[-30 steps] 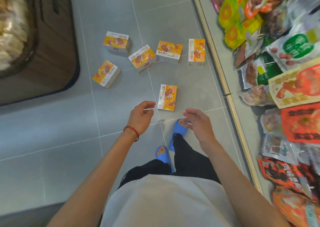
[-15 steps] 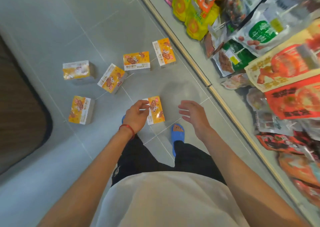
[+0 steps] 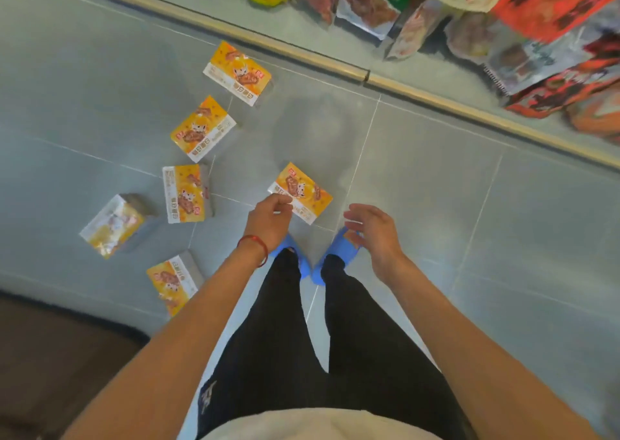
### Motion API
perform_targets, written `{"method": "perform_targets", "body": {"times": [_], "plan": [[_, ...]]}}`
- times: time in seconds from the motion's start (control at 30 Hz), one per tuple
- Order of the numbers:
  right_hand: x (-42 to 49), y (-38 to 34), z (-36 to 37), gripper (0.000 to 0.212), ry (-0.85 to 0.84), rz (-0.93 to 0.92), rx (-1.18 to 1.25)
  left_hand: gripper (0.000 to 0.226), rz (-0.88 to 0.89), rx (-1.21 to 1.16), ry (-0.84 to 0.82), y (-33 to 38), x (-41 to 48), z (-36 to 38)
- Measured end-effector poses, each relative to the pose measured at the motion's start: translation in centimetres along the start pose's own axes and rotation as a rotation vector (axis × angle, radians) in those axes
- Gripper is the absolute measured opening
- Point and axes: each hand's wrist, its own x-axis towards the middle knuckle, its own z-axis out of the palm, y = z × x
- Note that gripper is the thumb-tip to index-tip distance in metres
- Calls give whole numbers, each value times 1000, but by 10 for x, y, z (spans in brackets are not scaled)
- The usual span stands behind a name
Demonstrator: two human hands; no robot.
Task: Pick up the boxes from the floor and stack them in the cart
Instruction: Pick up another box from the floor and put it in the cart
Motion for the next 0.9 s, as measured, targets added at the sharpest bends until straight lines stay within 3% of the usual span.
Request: {"method": "perform_targets", "body": {"times": [0.3,0.47,0.57,0.8,0.9], "plan": [[97,81,6,8,137,185,168,21,-72,171,-110,-66,106,47],[187,133,18,18,214,305,295,32,-94,273,-168,-108,186,83],[256,159,34,10,215,353,273,35,-109,297,-131,-135,242,101],[412,214,63,15,232,375,203,59,-32,416,22,-192,377,131],[463,234,81,32,241,418,269,70,-15,340,69,-210,435,143]]}}
